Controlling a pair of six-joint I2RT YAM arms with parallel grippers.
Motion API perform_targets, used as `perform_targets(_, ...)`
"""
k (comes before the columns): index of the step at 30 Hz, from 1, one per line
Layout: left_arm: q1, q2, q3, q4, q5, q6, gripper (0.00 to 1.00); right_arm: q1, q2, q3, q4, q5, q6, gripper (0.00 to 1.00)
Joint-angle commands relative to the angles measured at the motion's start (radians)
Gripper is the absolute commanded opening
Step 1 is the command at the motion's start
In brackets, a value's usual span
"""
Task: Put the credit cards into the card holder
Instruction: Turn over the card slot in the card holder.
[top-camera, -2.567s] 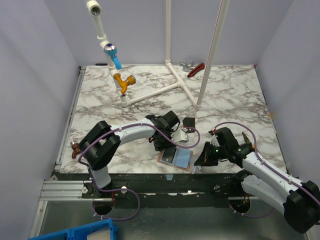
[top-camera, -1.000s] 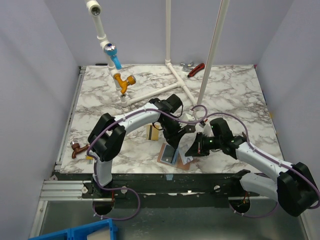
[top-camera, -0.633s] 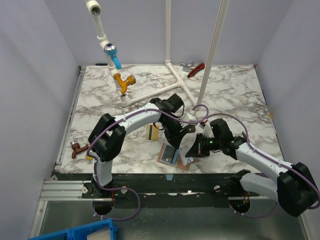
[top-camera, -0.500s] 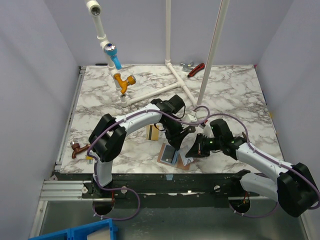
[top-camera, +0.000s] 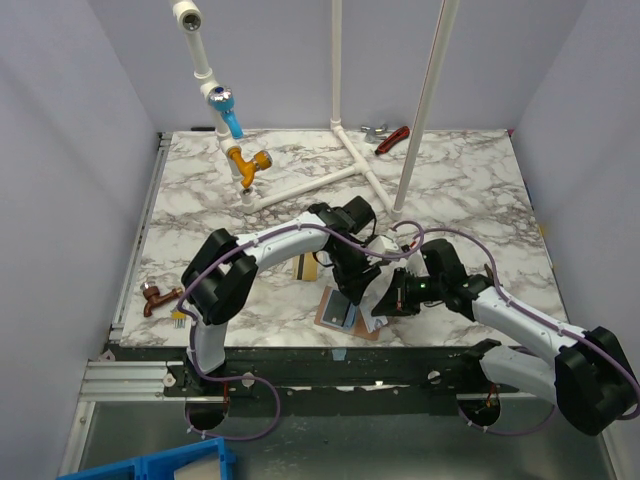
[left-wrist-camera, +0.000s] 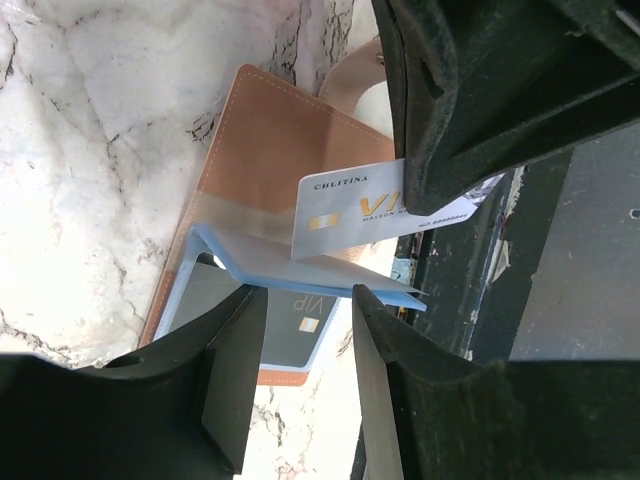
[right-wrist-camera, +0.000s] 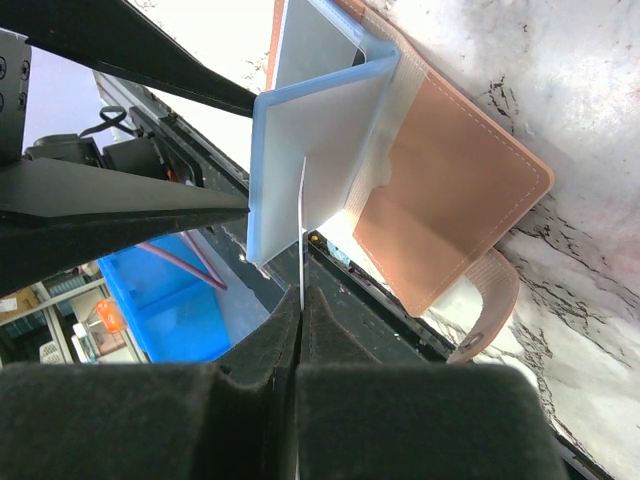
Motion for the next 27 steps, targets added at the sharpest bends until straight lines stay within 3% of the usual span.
perform_targets(1,-0.012,0.009,-0.022,0.026,-0.042,0.011,0.41,0.009,-0.013,-0.015,0.004,-0.010,-0.002,0.01)
perform_targets(19,-0.012,-0.012,-0.055,0.047,-0.108,0.034,0.40,0.009,-0.052,-0.022,-0.043,0.011,-0.010,0.01)
perform_targets(27,-0.012,-0.012,-0.060,0.059,-0.087,0.028,0.40,0.009,-0.129,0.078,-0.224,0.134,-0.045,0.01)
